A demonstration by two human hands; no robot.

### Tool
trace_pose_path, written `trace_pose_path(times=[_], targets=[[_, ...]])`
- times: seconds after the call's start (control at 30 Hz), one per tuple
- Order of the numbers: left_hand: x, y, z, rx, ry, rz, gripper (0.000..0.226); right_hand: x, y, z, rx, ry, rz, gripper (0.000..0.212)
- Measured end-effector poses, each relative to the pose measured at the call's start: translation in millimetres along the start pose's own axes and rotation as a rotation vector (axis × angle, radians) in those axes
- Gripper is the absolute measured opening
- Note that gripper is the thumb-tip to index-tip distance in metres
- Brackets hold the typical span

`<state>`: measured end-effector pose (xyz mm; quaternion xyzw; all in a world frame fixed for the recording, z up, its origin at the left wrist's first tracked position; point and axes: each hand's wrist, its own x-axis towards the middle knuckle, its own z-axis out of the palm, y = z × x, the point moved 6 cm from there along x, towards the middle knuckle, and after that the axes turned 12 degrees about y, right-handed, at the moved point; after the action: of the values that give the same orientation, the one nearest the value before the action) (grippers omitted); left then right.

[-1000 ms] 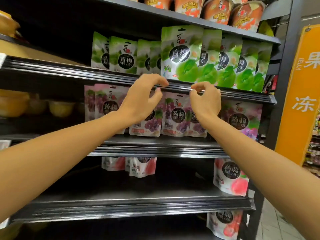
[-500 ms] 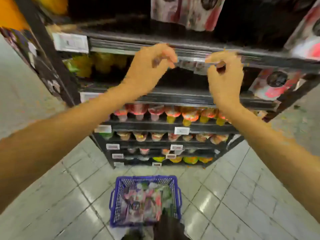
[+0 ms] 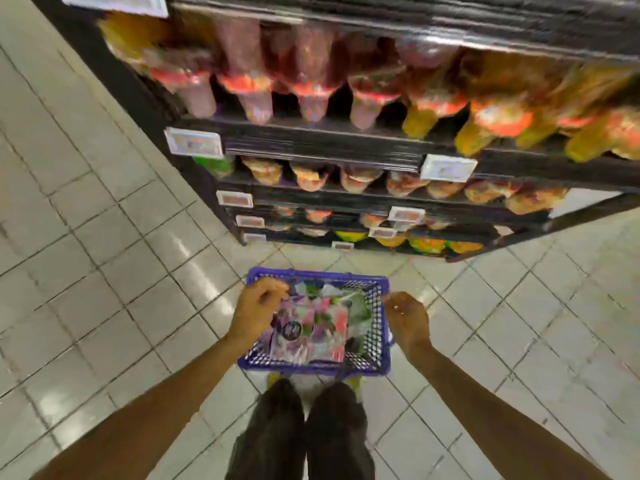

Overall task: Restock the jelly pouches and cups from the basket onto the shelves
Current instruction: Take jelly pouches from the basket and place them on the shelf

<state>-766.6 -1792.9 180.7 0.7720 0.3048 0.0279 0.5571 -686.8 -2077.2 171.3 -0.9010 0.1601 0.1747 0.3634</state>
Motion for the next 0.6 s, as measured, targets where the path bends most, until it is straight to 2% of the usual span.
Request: trace_pose_path(times=[0.07, 0.2, 0.27, 0.43, 0.5, 0.6], targets=[[5.5, -55.4, 19.9, 0.033, 0.02, -0.094, 0.011, 18.4, 35.9, 26.9, -0.004, 0.012, 0.068, 0.015], [27.0, -148.3, 70.8, 0.157, -0.023, -0.282, 0.012, 59.4, 104.1, 82.1, -0.023, 0.07, 0.172, 0.015], [42.8, -181.5, 92.9, 0.235, -0.057, -0.324, 0.015, 80.2, 130.9, 108.1, -0.016, 0.055, 0.255, 0.017], [88.6, -241.0, 145.3, 0.328, -0.01, -0.375, 0.022, 138.5, 181.5, 171.9, -0.022, 0.087, 0.368, 0.02], [107.0, -264.3, 167.0, 0.34, 0.015, -0.394, 0.022, 162.7, 199.6, 200.8, -0.022, 0.06, 0.386, 0.018], [136.8, -306.0, 197.8, 0.366, 0.011, -0.454, 0.03, 198.2, 225.6, 250.0, 0.141, -0.075, 0.482, 0.03]])
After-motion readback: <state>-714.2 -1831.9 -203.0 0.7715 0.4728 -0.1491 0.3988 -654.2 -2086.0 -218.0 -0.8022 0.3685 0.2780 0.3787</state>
